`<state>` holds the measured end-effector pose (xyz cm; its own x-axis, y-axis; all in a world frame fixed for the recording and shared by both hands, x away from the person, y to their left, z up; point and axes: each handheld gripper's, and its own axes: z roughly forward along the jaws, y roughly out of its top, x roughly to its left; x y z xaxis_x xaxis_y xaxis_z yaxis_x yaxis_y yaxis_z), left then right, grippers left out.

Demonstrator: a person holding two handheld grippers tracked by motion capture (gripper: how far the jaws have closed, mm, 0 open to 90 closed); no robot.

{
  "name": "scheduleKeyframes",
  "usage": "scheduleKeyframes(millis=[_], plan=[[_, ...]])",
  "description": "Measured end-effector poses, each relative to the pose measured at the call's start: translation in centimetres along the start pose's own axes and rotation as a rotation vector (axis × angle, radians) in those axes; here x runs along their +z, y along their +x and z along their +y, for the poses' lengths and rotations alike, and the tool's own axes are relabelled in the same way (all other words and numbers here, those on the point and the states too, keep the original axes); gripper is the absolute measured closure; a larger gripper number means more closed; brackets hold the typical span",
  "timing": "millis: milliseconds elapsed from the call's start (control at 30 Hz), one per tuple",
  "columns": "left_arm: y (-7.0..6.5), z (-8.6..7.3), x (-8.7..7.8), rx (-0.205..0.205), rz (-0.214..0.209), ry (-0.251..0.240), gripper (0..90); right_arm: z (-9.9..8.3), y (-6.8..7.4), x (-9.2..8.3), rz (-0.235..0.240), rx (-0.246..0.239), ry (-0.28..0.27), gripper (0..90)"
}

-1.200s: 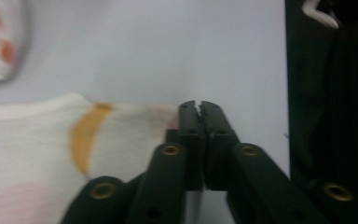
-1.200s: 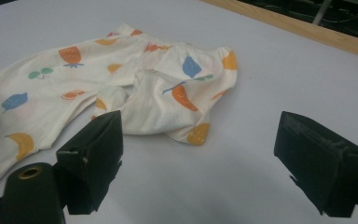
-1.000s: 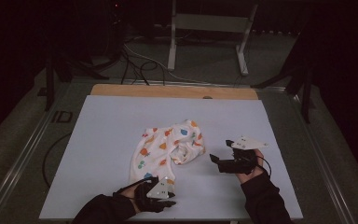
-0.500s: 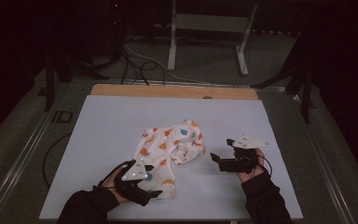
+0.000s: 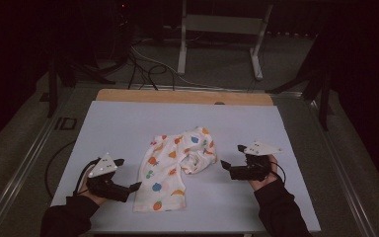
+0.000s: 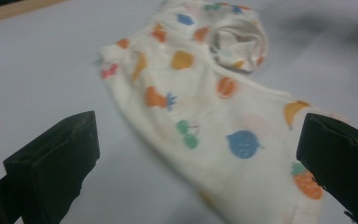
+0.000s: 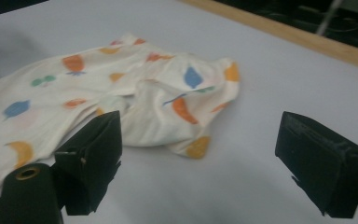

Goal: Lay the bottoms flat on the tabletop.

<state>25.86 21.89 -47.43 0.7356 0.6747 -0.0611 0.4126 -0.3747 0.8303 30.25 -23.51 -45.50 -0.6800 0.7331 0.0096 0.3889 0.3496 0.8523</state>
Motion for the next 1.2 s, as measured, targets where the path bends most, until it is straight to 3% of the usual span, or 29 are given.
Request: scheduleKeyframes(millis=[167, 300, 433, 600, 633, 667, 833, 867, 967, 1033, 1200], plan=[[0.6, -1.6, -0.9, -0.044, 0.046, -0.017, 0.5, -0.2, 0.2, 0.7, 0.023, -0.014, 0.013, 14.7], [0.9, -2.9, -1.4, -0.050, 0.102, -0.036, 0.6, -0.5, 0.1, 1.3, 0.056, 0.003, 0.015, 14.8], [1.0, -3.7, -1.0, -0.055, 0.131, -0.002, 0.5, -1.2, 0.0, 2.4, 0.072, 0.013, 0.058, 15.7], [0.5, -3.6, -0.5, -0.026, 0.115, 0.013, 0.5, -2.3, -0.1, 3.9, 0.085, 0.015, 0.113, 29.0], [0.5, -3.5, -0.5, -0.025, 0.112, 0.011, 0.5, -2.4, -0.1, 4.3, 0.087, 0.024, 0.131, 35.6], [0.4, -3.5, -0.5, -0.025, 0.113, 0.007, 0.5, -2.6, 0.0, 4.7, 0.066, 0.029, 0.160, 37.8], [0.3, -3.4, -0.6, -0.020, 0.107, 0.003, 0.6, -3.0, 0.4, 6.4, 0.057, 0.027, 0.221, 45.6], [0.3, -3.4, -0.6, -0.014, 0.109, 0.008, 0.6, -3.0, 0.4, 6.7, 0.036, 0.016, 0.241, 47.1], [0.2, -3.4, -0.5, -0.007, 0.106, 0.010, 0.6, -2.8, 0.7, 7.1, 0.023, 0.010, 0.247, 50.7], [0.1, -3.4, -0.5, -0.002, 0.102, 0.009, 0.6, -2.5, 1.2, 7.1, 0.046, 0.015, 0.247, 54.3], [0.0, -3.3, -0.5, 0.002, 0.098, 0.009, 0.6, -1.8, 2.8, 7.8, 0.136, 0.020, 0.254, 52.2]])
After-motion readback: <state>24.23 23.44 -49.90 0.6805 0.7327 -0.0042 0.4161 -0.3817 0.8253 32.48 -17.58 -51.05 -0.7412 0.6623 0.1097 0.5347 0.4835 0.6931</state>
